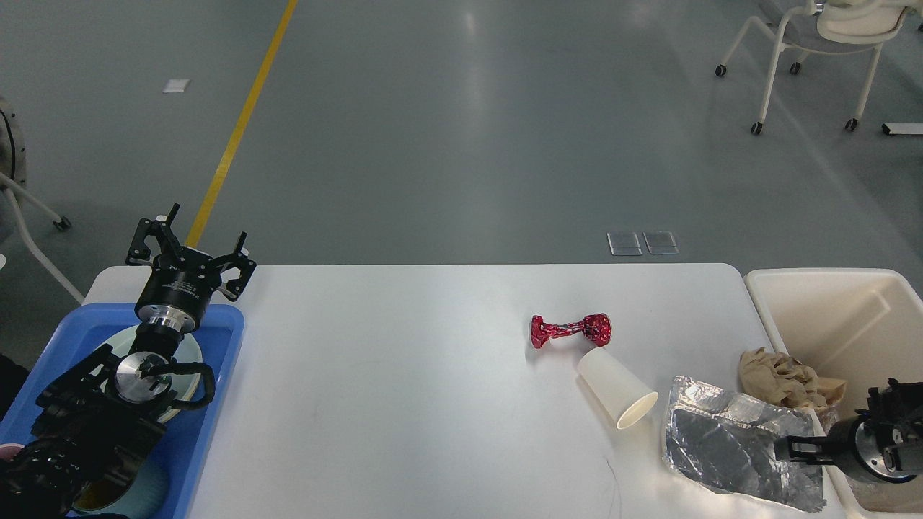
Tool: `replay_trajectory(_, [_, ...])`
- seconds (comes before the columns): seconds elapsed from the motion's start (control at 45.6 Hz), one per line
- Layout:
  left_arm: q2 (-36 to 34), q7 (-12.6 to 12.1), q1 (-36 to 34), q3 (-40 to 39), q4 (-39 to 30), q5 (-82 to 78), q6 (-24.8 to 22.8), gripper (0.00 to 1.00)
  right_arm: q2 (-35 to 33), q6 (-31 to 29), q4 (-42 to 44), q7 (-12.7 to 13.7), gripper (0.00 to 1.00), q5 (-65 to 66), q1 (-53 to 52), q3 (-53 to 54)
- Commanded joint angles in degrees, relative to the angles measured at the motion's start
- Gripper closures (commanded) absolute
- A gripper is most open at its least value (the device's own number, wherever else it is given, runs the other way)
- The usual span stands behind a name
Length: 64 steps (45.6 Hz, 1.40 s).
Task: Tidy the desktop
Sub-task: 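Lower the silver foil into the white bin and release it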
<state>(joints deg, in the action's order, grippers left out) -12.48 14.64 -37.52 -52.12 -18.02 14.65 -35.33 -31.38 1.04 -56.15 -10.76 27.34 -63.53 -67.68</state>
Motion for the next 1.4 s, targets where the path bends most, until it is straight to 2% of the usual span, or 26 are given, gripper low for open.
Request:
replay_trajectory(0.0, [0.0,0.0,0.0,0.0,0.0,0.0,0.0,0.01,0.1,-0.2,0.0,-0.1,1.00,0.0,0.0,0.0])
replay_trajectory(0.11, [0.0,0.0,0.0,0.0,0.0,0.0,0.0,0.01,0.0,-0.2,-0.1,-0.8,1.00,0.0,-0.4,0.3])
replay_trajectory(0.263, [0.0,0.0,0.0,0.0,0.0,0.0,-0.1,0.01,-2.4,-1.0,-1.6,-5.9,1.00,-0.9,-2.6,-1.0])
replay_trajectory(0.329, [0.0,-0.1,0.0,0.0,0.0,-0.1,0.0,0.01,-5.7,-1.9,-3.8,-6.2,1.00,-0.8,-6.9,-2.2])
replay_trajectory(0.416, [0.0,-0.1,0.0,0.0,0.0,0.0,0.0,0.01,-11.1,-5.9,-9.8,-6.8,1.00,-0.4,-17.6,-6.3])
replay_trajectory(0.482, [0.0,-0.1,0.0,0.0,0.0,-0.1,0.0,0.01,-14.1,-10.9,-16.2,-8.7,1.00,0.3,-31.2,-11.6])
replay_trajectory(0.591, [0.0,0.0,0.0,0.0,0.0,0.0,0.0,0.01,-14.9,-21.4,-24.3,-9.5,1.00,1.8,-56.5,-23.5])
replay_trajectory(0.635, [0.0,-0.1,0.0,0.0,0.0,-0.1,0.0,0.01,-14.4,-26.8,-25.9,-10.1,1.00,2.2,-67.8,-27.1])
replay_trajectory(0.701, [0.0,0.0,0.0,0.0,0.0,-0.1,0.0,0.01,-11.8,-37.0,-26.6,-12.3,1.00,3.2,-82.9,-29.4])
replay_trajectory(0.789, [0.0,0.0,0.0,0.0,0.0,0.0,0.0,0.01,-7.3,-48.4,-25.9,-16.0,1.00,6.7,-96.4,-29.4])
replay_trajectory(0.876, [0.0,0.0,0.0,0.0,0.0,0.0,0.0,0.01,-4.0,-52.5,-25.2,-19.1,1.00,10.8,-103.8,-28.1])
replay_trajectory(1.03, [0.0,0.0,0.0,0.0,0.0,-0.1,0.0,0.01,-3.6,-52.1,-21.9,-19.1,1.00,13.5,-103.6,-27.2])
replay_trajectory(1.139, [0.0,0.0,0.0,0.0,0.0,-0.1,0.0,0.01,-5.6,-49.0,-20.6,-18.2,1.00,13.6,-96.0,-28.2])
replay_trajectory(1.249, [0.0,0.0,0.0,0.0,0.0,0.0,0.0,0.01,-11.5,-36.1,-13.0,-14.9,1.00,14.3,-79.2,-29.2])
replay_trajectory(1.336, [0.0,0.0,0.0,0.0,0.0,-0.1,0.0,0.01,-14.2,-22.5,-0.1,-11.6,1.00,13.4,-57.6,-27.4])
replay_trajectory(1.38, [0.0,0.0,0.0,0.0,0.0,0.0,0.0,0.01,-14.7,-17.6,7.5,-11.3,1.00,12.3,-45.6,-25.6])
